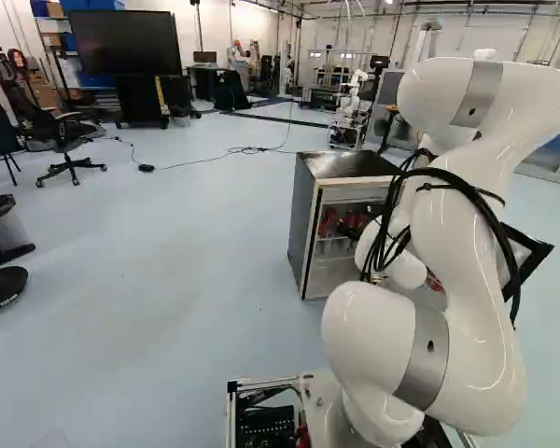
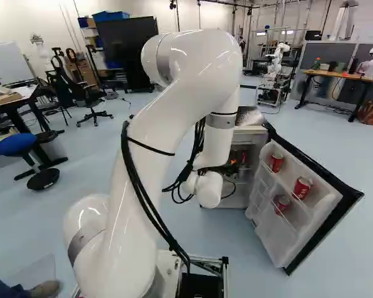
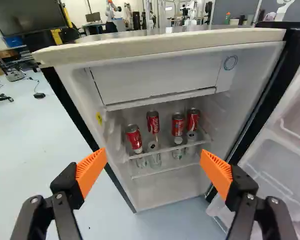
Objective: Grab a drink from the fridge
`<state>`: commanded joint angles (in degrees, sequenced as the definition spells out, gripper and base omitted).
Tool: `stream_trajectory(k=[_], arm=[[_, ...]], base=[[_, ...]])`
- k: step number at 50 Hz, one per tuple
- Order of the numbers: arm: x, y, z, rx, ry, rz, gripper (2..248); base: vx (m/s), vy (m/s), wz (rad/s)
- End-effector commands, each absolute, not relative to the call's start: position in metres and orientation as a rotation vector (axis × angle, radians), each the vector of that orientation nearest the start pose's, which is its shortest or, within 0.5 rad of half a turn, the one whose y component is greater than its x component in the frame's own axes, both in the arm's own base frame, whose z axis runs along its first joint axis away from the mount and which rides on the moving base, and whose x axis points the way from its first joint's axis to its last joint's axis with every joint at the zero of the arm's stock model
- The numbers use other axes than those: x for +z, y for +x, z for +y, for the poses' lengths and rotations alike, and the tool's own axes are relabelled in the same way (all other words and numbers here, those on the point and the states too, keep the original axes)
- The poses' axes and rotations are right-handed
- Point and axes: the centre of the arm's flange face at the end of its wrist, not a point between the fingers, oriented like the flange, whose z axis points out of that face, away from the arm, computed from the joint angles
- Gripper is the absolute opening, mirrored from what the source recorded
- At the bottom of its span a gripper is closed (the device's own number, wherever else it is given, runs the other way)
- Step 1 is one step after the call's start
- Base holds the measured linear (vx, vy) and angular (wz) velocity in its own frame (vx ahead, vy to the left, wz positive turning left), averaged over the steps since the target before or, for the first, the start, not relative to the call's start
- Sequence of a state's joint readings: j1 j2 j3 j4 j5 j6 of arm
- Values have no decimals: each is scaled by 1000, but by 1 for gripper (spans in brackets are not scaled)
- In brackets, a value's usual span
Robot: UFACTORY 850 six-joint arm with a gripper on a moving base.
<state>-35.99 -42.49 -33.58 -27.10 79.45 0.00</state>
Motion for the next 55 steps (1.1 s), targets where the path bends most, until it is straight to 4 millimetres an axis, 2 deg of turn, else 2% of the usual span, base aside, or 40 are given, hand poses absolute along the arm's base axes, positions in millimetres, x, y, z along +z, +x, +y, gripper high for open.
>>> stream_trajectory(k=[26,55], arm=[[140,398,-226,-1843,-2558,242,247],[95,425,-247,-1850,-2557,244,247]], base=[[0,0,0],[0,0,0]])
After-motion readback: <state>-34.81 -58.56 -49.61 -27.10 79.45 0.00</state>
